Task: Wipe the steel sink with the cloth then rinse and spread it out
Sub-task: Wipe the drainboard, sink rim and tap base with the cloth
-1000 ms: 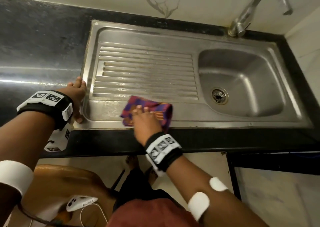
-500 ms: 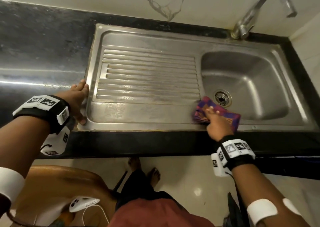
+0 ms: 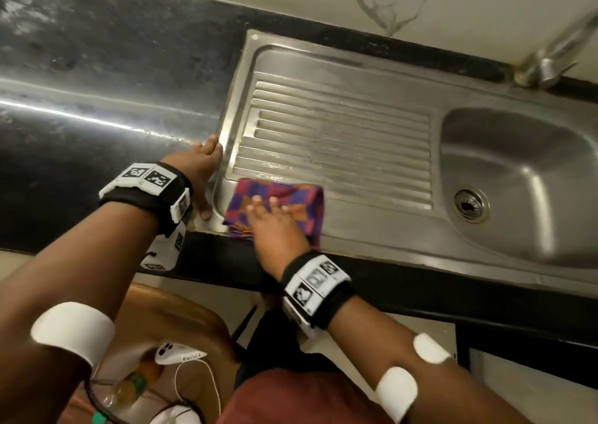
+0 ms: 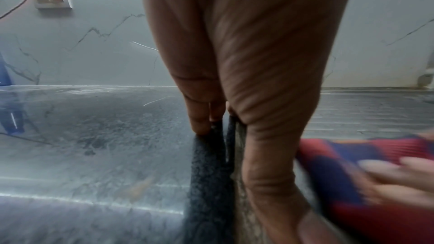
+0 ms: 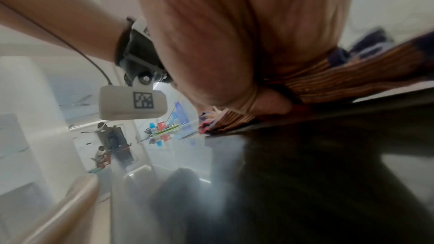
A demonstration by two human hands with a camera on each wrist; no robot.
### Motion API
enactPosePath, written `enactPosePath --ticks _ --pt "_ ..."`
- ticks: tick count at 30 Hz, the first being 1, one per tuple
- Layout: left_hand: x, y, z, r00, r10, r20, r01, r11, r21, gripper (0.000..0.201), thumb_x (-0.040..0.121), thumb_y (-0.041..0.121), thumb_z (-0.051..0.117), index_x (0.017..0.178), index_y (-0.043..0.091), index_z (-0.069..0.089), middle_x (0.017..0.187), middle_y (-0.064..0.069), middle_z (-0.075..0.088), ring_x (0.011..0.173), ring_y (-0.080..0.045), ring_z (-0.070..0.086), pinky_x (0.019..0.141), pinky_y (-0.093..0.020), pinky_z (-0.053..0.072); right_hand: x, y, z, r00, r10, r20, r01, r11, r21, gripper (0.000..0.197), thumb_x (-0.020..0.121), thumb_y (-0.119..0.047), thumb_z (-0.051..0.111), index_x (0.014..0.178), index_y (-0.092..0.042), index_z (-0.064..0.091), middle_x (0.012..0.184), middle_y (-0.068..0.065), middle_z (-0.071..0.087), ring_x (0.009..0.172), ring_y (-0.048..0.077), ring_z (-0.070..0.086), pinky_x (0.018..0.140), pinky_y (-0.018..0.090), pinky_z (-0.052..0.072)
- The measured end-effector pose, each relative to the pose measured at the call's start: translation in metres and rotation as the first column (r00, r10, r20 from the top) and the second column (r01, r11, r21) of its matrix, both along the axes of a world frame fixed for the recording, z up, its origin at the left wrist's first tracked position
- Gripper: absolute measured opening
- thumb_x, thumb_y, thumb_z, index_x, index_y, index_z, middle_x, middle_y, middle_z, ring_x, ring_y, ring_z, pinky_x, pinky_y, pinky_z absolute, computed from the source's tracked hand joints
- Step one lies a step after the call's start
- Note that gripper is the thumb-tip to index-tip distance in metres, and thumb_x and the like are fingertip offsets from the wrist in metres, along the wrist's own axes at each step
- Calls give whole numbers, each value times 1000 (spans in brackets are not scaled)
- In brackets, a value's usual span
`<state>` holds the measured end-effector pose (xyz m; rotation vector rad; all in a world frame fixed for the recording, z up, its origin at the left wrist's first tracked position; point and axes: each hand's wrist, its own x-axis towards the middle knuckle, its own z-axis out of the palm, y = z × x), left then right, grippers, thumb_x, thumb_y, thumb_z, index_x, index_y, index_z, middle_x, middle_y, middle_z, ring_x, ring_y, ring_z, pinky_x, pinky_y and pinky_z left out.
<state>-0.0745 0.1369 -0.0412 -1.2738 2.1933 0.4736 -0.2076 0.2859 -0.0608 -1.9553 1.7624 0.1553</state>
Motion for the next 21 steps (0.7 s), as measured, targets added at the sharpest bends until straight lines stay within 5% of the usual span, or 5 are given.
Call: enactPosePath --ticks 6,11,14,17,21 --pt "-3 3 4 1000 -19 8 19 999 -37 130 61 17 87 150 6 -8 159 -12 -12 147 -32 6 116 -43 25 31 -60 5 991 123 -44 -124 992 -19 45 96 -6 33 140 -4 42 157 14 24 144 36 20 117 47 22" --pt "-8 6 8 999 9 53 -10 1000 3 138 56 17 90 149 5 -11 158 -13 -16 147 -33 -1 118 -44 21 26 -63 4 993 113 -31 -114 993 -20 48 97 -12 35 144 -4 34 158 12 19 145 35 18 117 46 19" --pt "-11 5 8 998 21 65 -22 1000 8 135 59 15 88 149 5 -12 158 -13 -16 147 -35 -1 117 -47 23 15 -40 7 976 214 -44 -216 975 -42 46 96 -8 35 141 -6 39 154 11 30 140 35 28 111 46 29" --pt "-15 0 7 992 -15 125 10 999 41 153 44 25 95 148 4 -15 158 -14 -18 146 -39 -2 114 -51 26 -1 -16 9 962 259 89 -255 966 -47 53 89 1 40 142 -8 37 147 10 40 134 33 37 108 45 36" --pt "-18 -1 5 988 -36 150 32 999 30 148 48 23 93 148 1 -13 157 -17 -16 146 -40 -1 115 -49 26 0 -19 0 961 269 66 -268 963 -21 58 93 -5 39 149 -7 23 157 10 22 143 33 23 115 44 25"
